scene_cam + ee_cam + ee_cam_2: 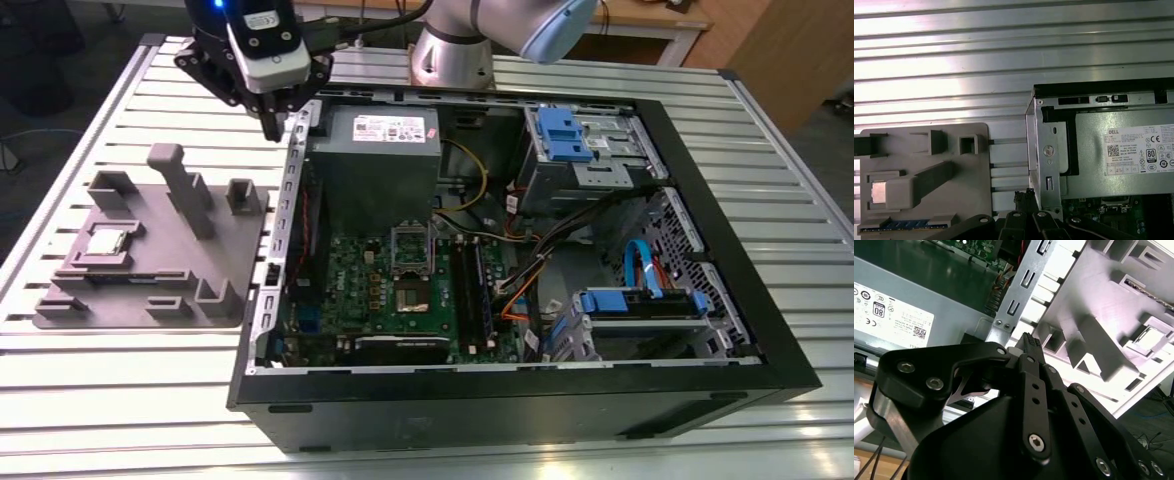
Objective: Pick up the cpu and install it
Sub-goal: 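Reach for the cpu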
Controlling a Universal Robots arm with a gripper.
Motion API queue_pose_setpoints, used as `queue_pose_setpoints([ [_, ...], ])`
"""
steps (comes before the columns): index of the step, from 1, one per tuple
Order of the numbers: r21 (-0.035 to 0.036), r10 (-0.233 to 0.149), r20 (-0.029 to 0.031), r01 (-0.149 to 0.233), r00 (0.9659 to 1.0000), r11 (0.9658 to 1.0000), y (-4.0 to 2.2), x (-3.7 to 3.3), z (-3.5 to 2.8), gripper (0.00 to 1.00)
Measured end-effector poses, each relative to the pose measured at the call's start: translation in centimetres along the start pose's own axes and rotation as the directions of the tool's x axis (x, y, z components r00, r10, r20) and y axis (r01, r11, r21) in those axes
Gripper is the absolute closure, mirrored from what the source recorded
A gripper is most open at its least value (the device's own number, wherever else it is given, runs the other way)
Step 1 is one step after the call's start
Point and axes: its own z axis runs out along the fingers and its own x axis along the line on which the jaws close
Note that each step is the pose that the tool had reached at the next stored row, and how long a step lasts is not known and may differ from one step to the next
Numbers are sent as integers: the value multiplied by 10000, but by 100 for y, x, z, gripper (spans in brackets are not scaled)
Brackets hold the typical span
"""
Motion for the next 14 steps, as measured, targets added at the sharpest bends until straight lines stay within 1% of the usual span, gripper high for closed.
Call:
queue_pose_setpoints([
  [10,0,0,0,0,10000,10000,-4,43,6,90],
  [14,0,-1,0,1,10000,10000,-4,49,7,90],
])
